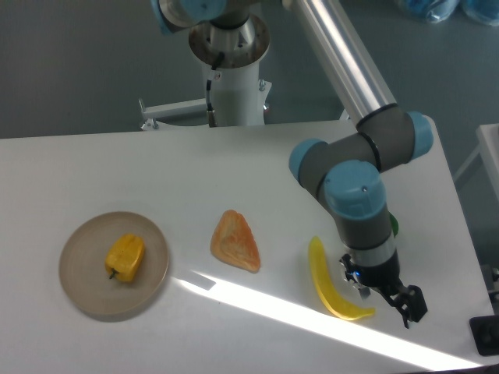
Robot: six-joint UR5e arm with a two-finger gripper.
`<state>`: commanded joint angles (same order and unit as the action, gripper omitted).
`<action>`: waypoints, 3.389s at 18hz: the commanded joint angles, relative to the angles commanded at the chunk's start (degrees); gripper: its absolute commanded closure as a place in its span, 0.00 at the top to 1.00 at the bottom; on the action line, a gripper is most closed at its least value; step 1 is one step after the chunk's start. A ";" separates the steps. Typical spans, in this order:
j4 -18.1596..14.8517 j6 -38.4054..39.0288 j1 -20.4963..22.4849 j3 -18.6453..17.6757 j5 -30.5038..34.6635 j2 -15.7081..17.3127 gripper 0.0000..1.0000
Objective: Pick up the yellow pepper from the plate
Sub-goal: 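Move the gripper away from the yellow banana, revealing the green pepper, then move the open gripper over the yellow pepper on the plate, then lower the gripper onto the yellow pepper and close on it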
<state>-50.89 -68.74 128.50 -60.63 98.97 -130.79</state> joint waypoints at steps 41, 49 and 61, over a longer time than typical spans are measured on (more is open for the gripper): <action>3.95 44.13 -22.50 -29.10 -16.79 13.98 1.00; 4.04 44.04 -24.26 -28.93 -16.70 12.23 1.00; 4.22 44.04 -25.23 -28.75 -16.53 10.47 1.00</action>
<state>-46.67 -24.70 103.27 -89.38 82.44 -120.32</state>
